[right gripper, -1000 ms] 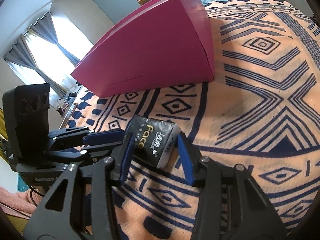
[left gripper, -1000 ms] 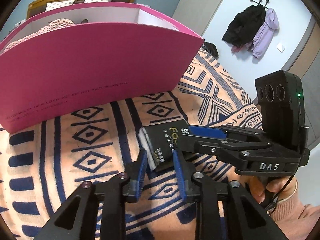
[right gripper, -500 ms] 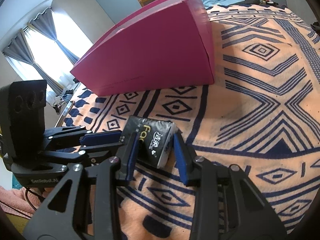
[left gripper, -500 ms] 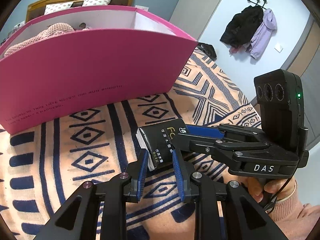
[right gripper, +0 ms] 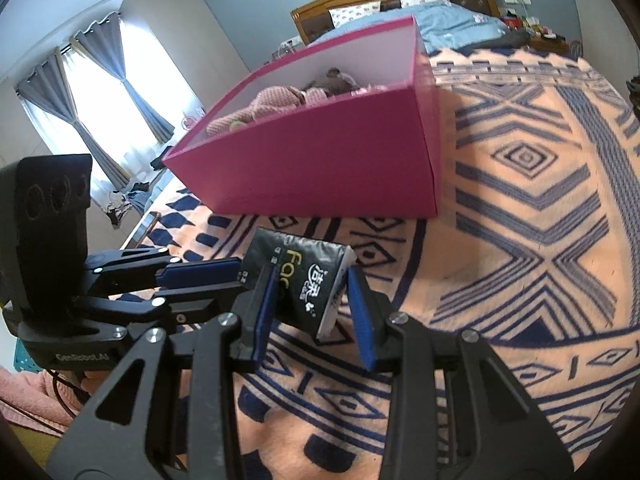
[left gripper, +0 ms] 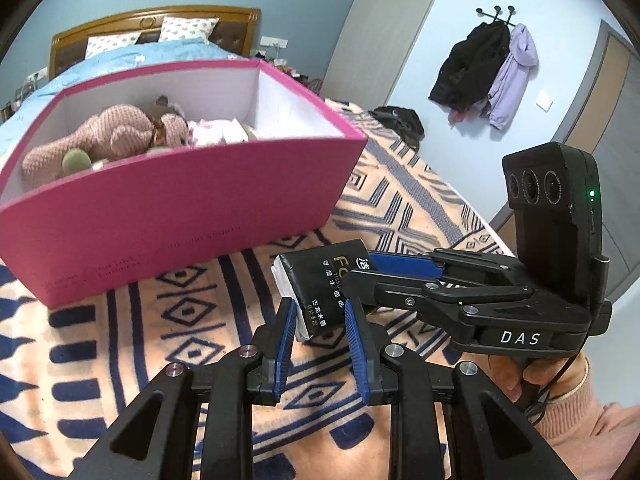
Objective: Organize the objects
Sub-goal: 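Close the right gripper on the black 'Face' pack and lift it, then carry the black 'Face' pack over the pink box's rim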
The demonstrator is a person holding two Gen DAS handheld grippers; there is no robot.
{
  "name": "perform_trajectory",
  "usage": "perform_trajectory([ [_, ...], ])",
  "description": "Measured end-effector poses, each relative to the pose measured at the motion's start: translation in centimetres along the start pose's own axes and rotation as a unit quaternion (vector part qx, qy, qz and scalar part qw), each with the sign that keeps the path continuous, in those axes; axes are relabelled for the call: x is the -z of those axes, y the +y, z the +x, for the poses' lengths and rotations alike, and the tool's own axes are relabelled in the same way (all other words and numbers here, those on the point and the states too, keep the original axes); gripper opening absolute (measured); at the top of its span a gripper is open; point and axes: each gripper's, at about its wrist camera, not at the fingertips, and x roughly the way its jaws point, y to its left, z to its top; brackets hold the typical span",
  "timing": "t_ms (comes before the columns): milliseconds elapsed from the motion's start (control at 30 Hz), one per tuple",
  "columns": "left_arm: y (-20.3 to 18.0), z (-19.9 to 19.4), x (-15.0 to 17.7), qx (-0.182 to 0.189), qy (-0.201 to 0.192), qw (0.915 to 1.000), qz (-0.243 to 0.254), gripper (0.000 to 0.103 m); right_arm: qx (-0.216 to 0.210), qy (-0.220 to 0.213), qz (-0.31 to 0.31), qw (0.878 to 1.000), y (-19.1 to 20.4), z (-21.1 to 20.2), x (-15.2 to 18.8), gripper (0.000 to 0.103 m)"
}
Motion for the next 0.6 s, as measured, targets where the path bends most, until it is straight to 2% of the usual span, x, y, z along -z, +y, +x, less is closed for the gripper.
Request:
perform_trajectory([
  [600, -0.7, -2.3, -2.2, -0.01, -0.041, 0.9989, 0.019, 0.025, 0.003, -0.039, -0.034, 0.999, 1.7, -1.9, -2.7, 0.039],
])
